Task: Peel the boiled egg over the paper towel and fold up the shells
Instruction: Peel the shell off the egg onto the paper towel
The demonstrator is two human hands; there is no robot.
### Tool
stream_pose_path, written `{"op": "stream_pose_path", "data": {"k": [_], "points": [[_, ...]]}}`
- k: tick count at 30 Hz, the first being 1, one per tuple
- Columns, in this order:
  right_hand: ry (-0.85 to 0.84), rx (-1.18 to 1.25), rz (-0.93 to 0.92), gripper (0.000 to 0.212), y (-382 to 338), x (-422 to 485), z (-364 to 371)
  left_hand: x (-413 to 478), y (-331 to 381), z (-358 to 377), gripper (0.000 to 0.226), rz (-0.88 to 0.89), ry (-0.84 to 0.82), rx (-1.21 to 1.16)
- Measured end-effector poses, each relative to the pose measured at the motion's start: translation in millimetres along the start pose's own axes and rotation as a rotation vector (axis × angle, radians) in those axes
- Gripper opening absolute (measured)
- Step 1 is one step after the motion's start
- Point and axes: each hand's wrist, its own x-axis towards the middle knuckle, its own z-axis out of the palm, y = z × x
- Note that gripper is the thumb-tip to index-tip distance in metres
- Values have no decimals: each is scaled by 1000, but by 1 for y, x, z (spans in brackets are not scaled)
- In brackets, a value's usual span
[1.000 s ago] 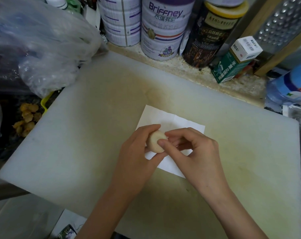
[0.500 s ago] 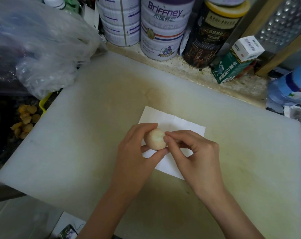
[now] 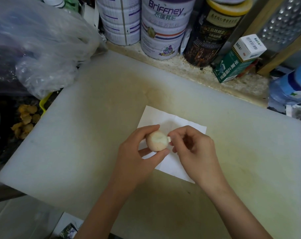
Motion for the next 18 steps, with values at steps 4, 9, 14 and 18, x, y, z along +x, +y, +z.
{"op": "stream_pose_path", "data": {"k": [4, 9, 14, 18], "points": [[-111, 233, 190, 19, 0, 4, -2, 0, -1, -3, 50, -50, -47, -35], [-107, 174, 168, 21, 4, 7, -4, -1, 0, -5, 48, -63, -125, -58], [17, -97, 12, 19, 14, 9, -3, -1, -4, -7, 42, -140, -114, -217], [88, -102, -36, 16, 21, 3, 3, -1, -7, -8, 40, -155, -114, -253]]}}
